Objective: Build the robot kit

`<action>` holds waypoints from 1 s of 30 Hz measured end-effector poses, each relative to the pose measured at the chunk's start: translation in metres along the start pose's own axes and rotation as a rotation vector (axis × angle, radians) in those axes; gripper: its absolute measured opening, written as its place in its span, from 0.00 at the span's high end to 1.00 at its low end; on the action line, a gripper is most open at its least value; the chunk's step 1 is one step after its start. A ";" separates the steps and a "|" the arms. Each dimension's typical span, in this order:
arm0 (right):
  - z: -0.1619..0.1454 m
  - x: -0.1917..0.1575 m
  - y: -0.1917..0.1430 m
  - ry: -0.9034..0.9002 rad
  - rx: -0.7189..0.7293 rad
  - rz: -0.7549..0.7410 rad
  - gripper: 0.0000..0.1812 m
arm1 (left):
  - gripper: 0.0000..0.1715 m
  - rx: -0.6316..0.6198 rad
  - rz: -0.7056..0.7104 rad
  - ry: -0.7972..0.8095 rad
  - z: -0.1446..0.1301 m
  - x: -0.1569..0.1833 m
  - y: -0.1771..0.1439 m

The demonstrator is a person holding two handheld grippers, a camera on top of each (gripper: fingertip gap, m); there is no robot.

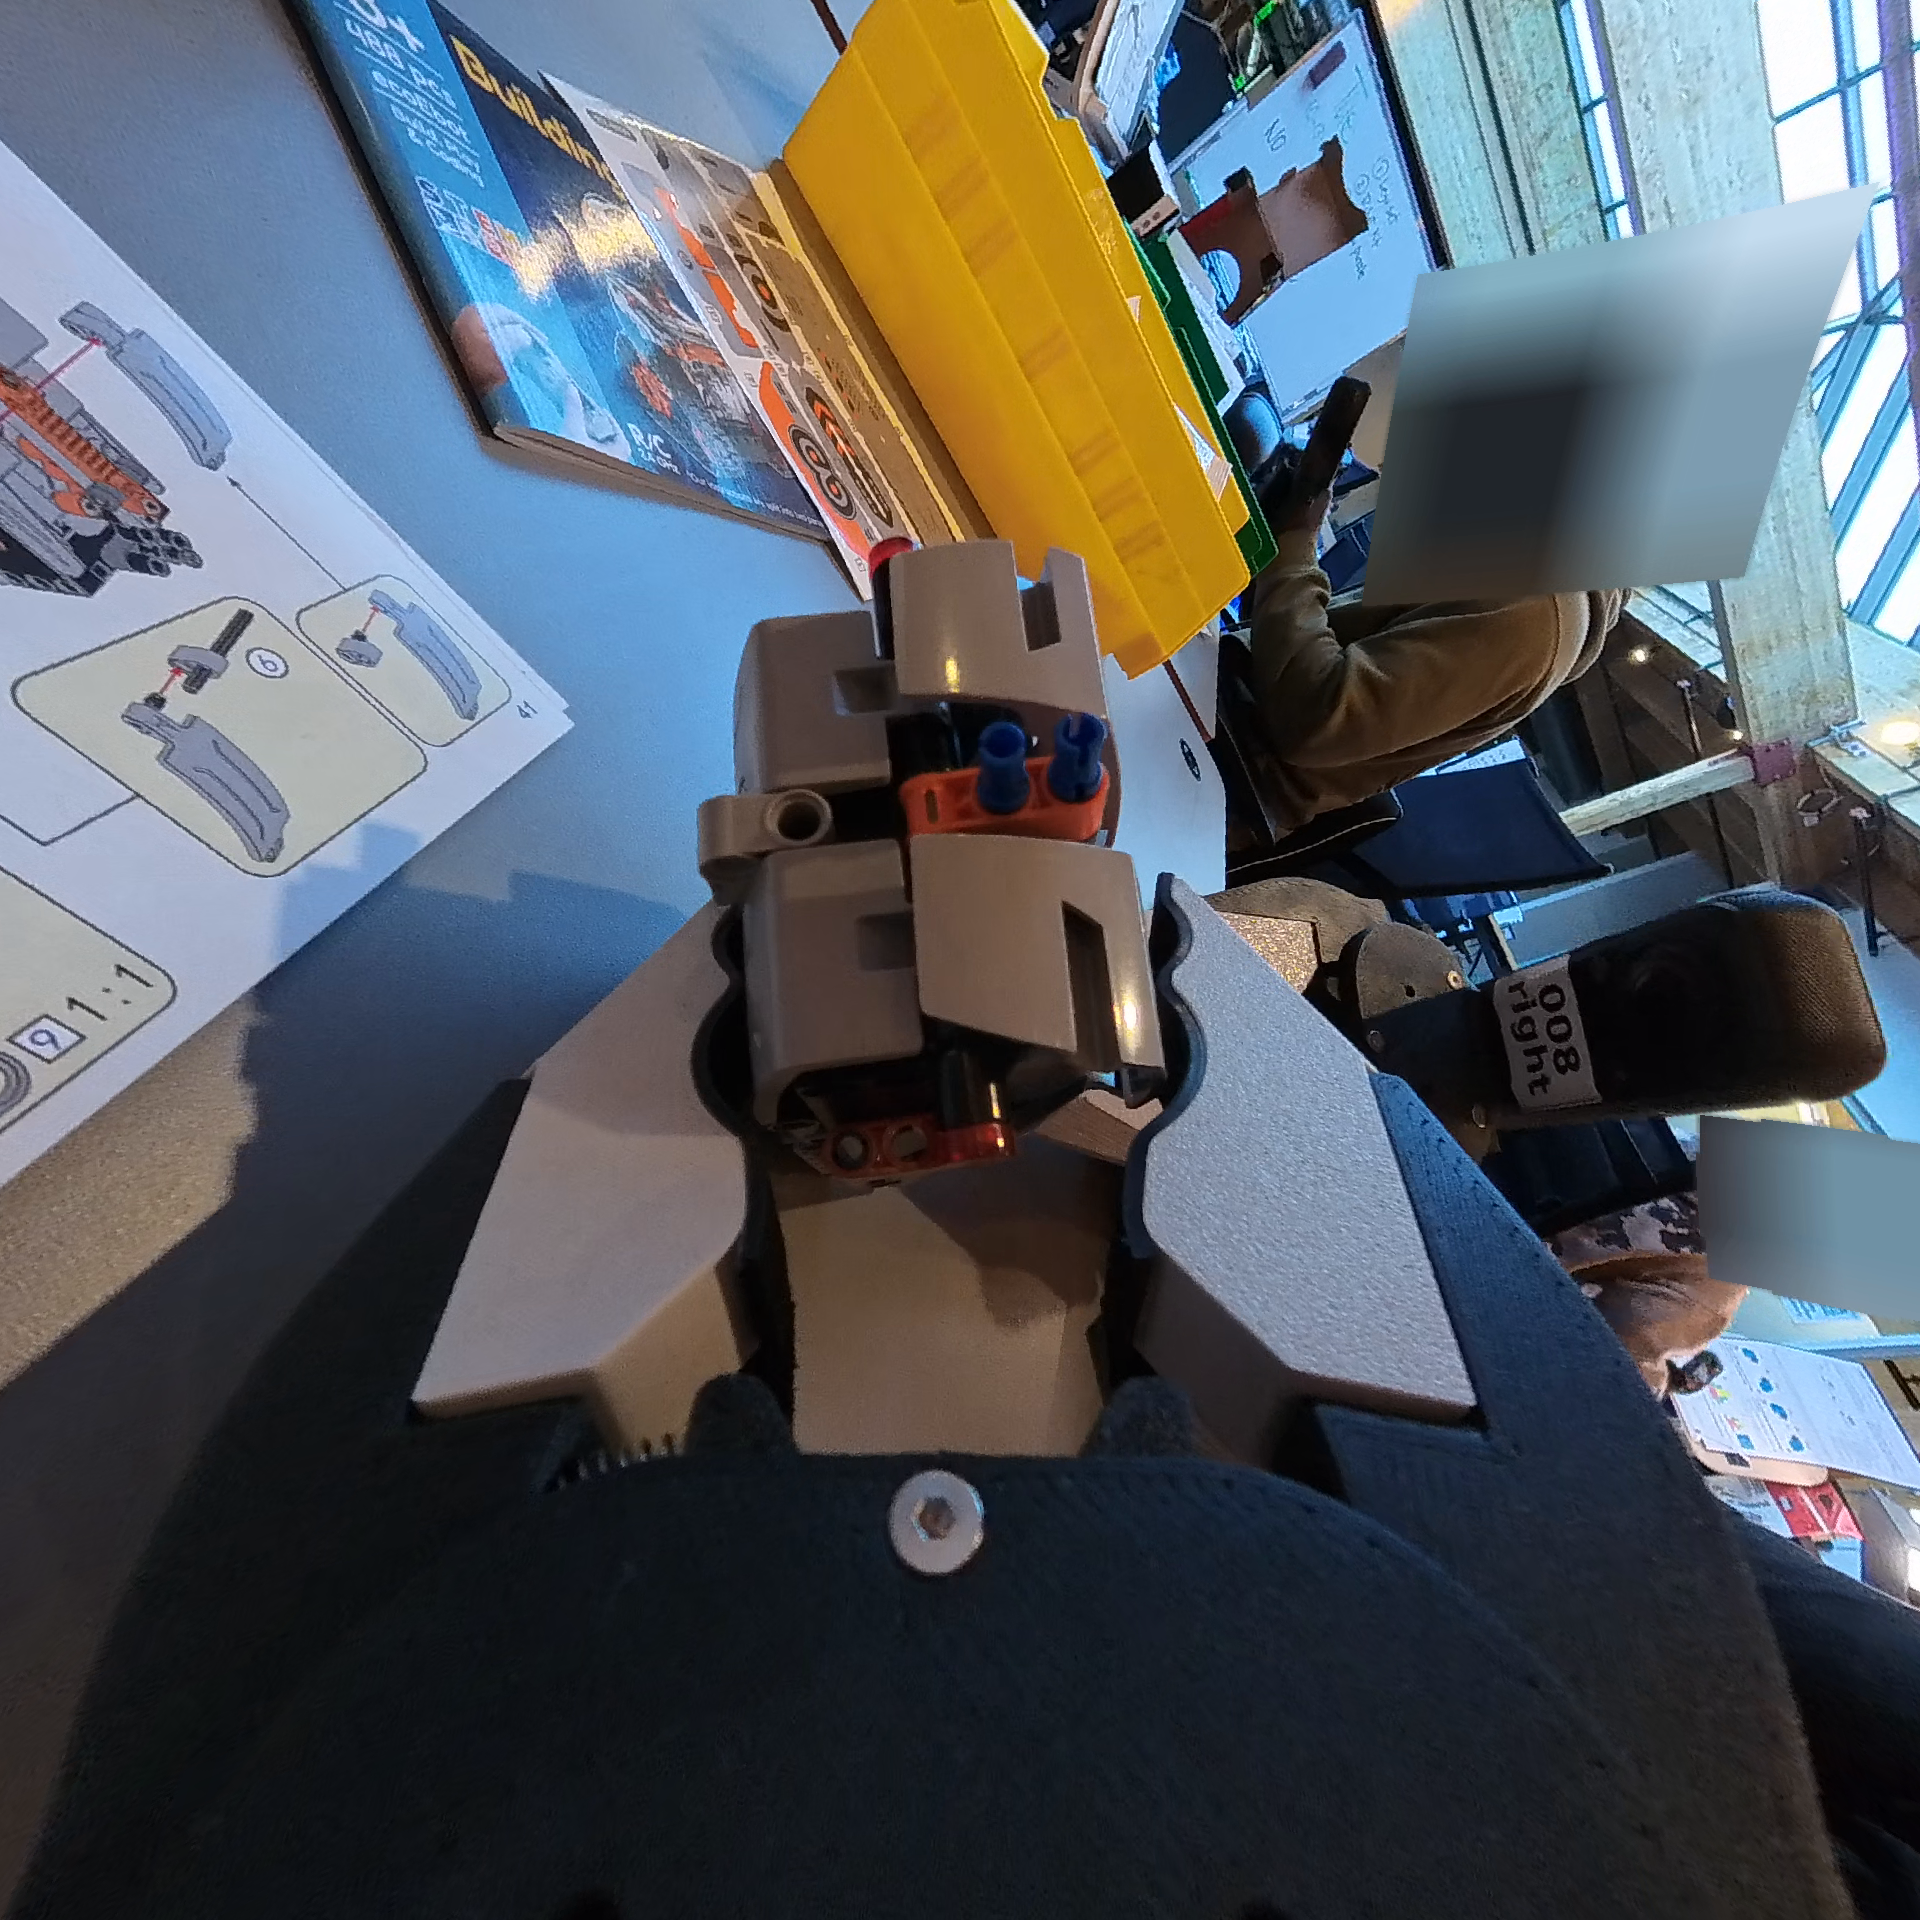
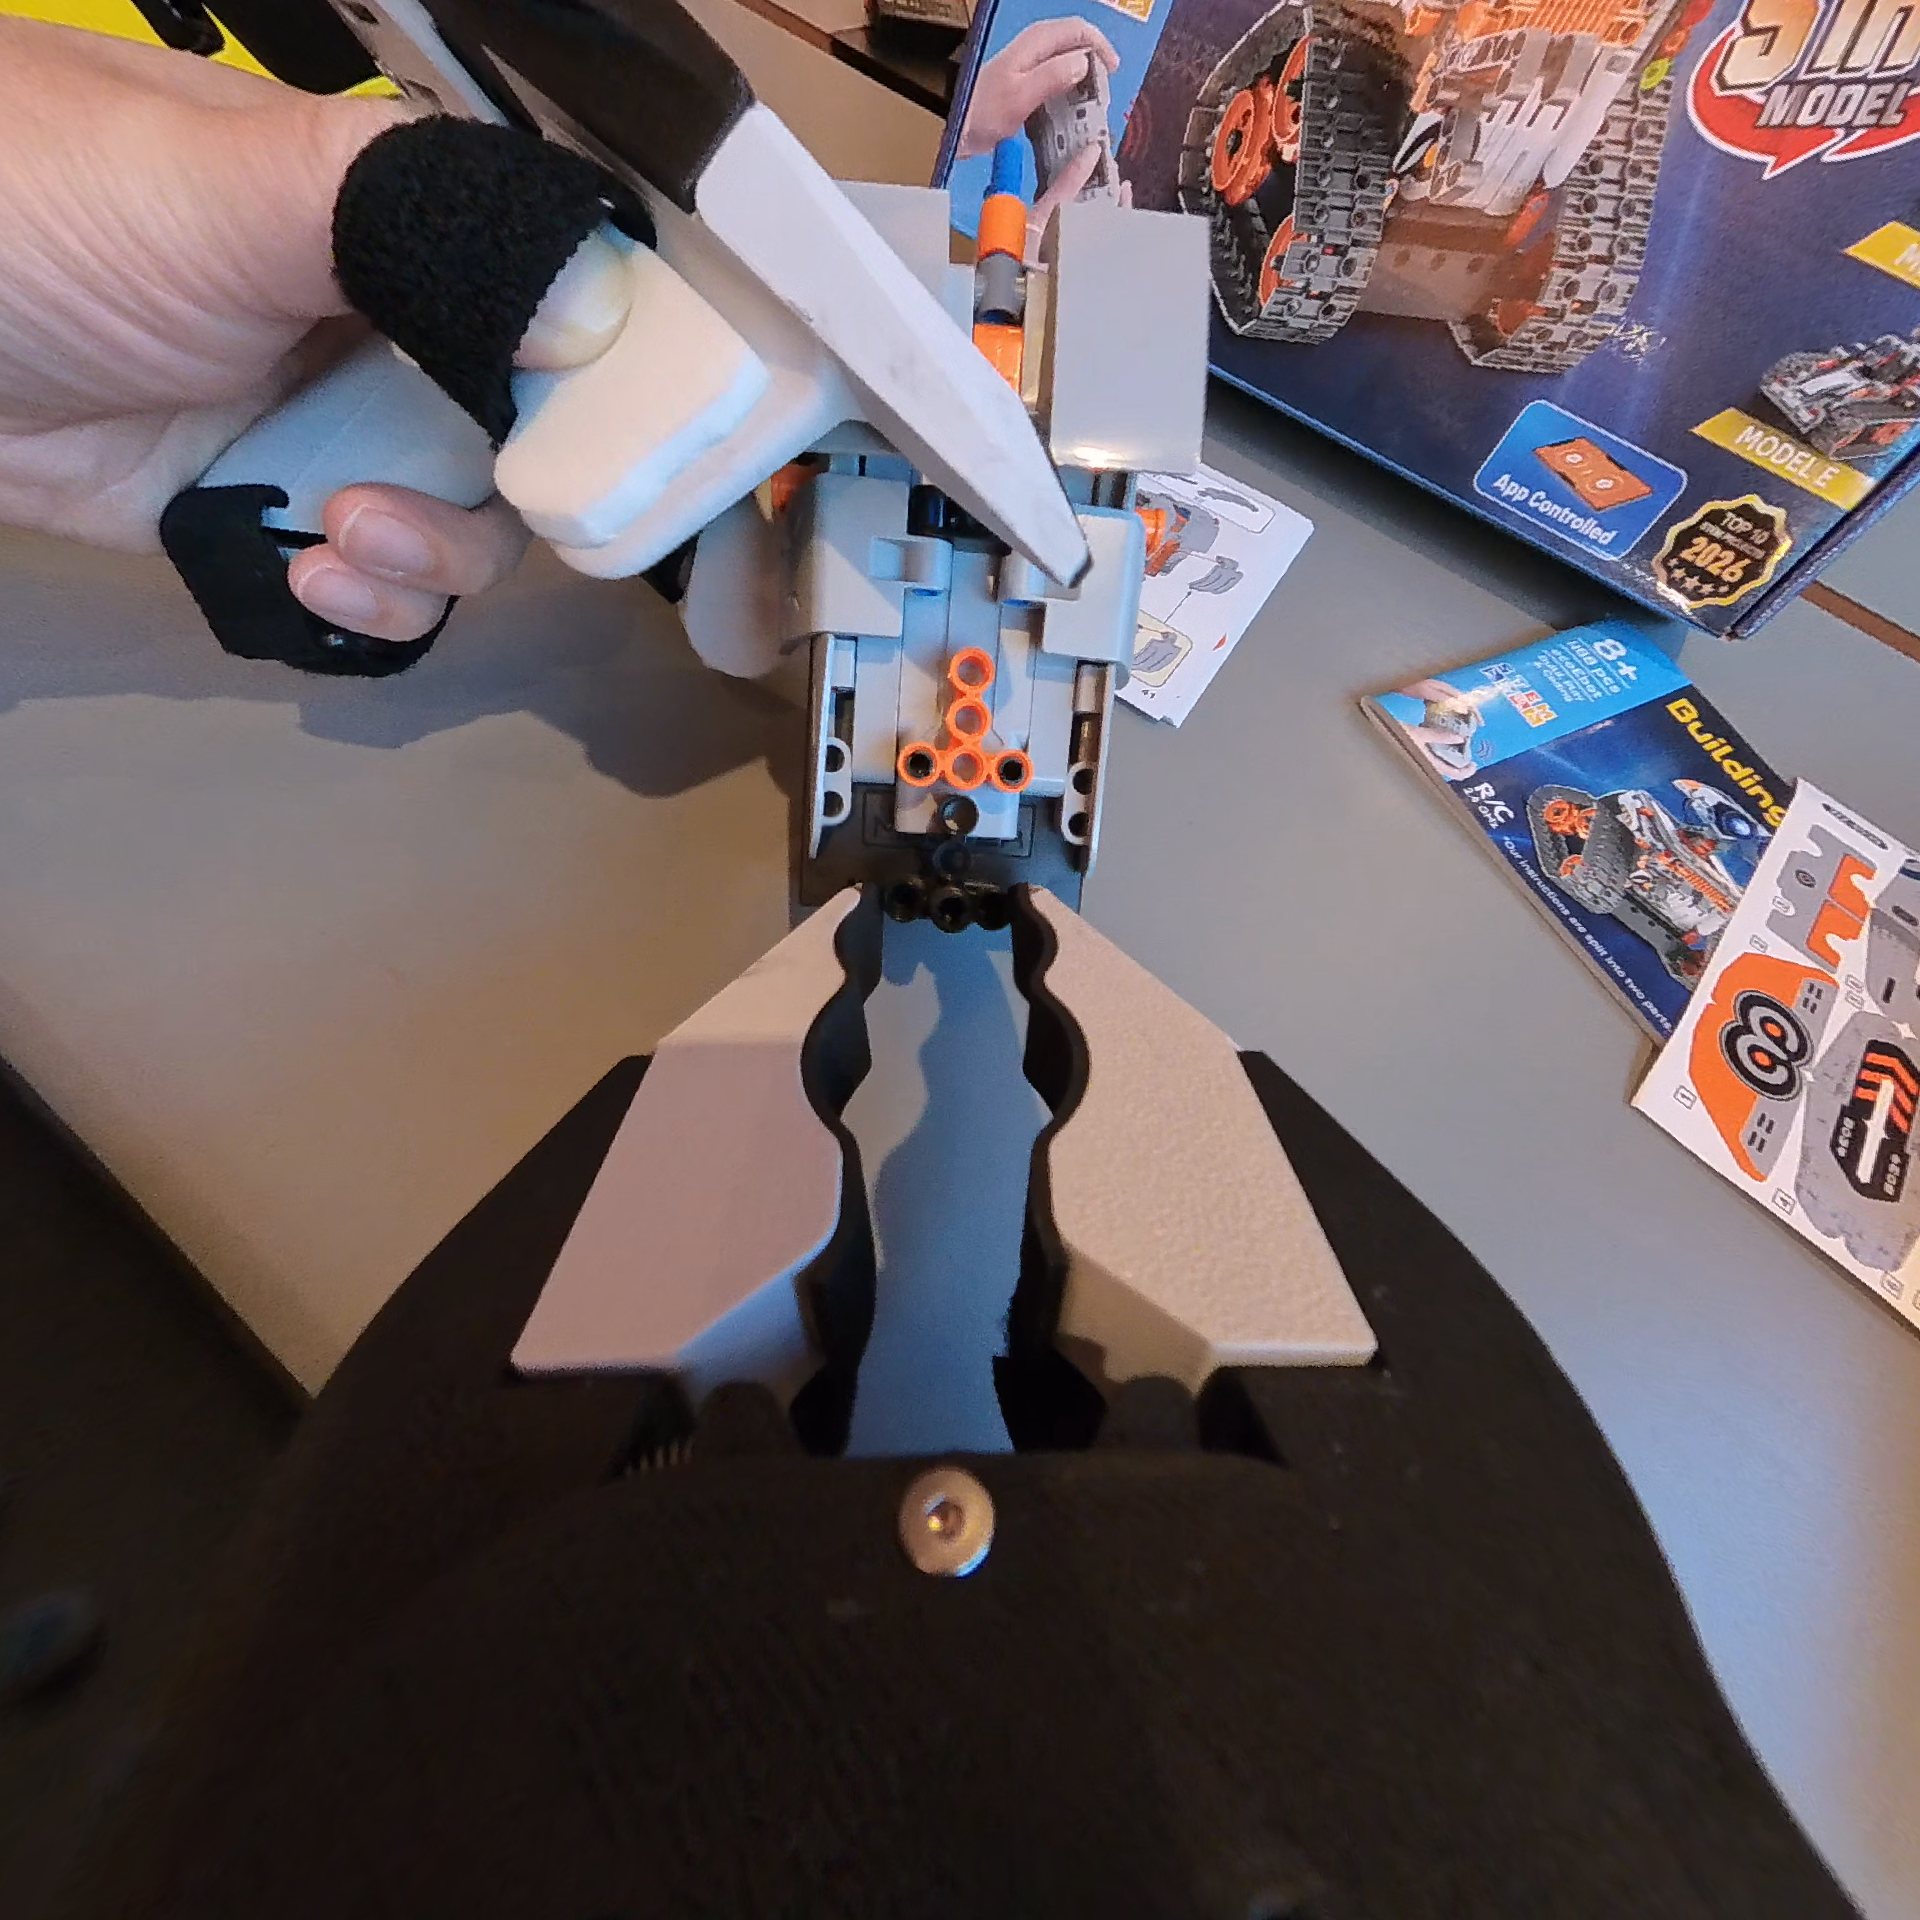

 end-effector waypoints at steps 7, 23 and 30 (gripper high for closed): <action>0.000 0.000 0.002 0.004 -0.010 -0.010 0.88 | 0.57 0.001 0.000 0.001 0.000 0.000 0.000; -0.001 0.000 0.002 0.013 -0.021 -0.015 0.88 | 0.58 0.007 0.000 0.002 0.001 0.000 0.001; -0.001 0.001 0.003 0.024 -0.039 -0.018 0.88 | 0.58 0.045 0.002 0.005 0.003 0.000 0.001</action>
Point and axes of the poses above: each gripper's, where its closed fingertips meet, y out along the fingers, z out of its top, x = y × z across the jaws, the point moved 1 cm from there along -y, back along the fingers, and after that the axes turned 4 degrees about -x, right-handed, at the moved point
